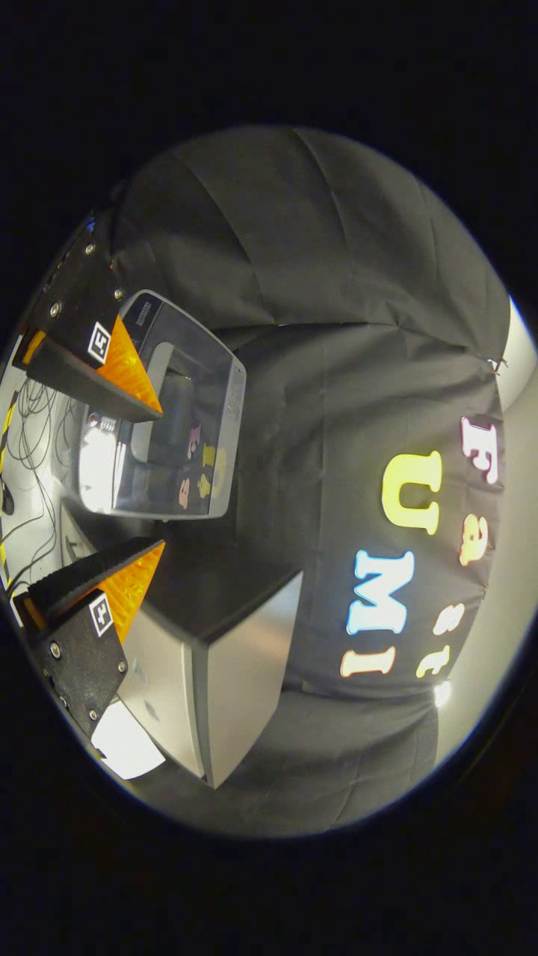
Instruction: Put the clothes into the washing machine and then close the washing machine lid.
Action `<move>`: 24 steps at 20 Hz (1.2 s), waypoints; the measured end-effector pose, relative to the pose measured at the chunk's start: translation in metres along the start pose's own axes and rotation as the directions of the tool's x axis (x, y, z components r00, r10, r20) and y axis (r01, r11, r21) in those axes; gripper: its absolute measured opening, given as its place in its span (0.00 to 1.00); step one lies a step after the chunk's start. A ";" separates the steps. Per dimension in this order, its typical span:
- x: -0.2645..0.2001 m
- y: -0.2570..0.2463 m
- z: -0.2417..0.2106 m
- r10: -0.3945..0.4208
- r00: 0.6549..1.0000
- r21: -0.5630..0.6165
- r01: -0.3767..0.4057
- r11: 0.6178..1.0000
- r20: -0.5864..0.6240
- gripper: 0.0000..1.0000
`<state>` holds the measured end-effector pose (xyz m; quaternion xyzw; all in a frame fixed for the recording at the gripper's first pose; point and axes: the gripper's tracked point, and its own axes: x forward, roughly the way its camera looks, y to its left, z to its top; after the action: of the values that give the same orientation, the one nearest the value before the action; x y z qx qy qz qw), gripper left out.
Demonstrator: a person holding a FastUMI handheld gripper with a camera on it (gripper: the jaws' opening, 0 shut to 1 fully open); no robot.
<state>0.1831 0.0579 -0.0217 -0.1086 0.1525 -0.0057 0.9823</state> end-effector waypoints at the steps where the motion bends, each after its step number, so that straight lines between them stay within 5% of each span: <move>1: -0.019 -0.011 -0.008 0.002 1.000 -0.005 -0.002 1.000 0.017 0.95; 13: -0.229 -0.108 -0.060 0.004 0.990 0.071 -0.014 0.997 0.143 0.95; 24: -0.323 -0.082 -0.080 -0.011 0.975 0.063 -0.003 0.998 0.221 0.95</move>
<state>-0.1468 -0.0245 0.0182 -0.0780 0.0417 -0.0002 0.9961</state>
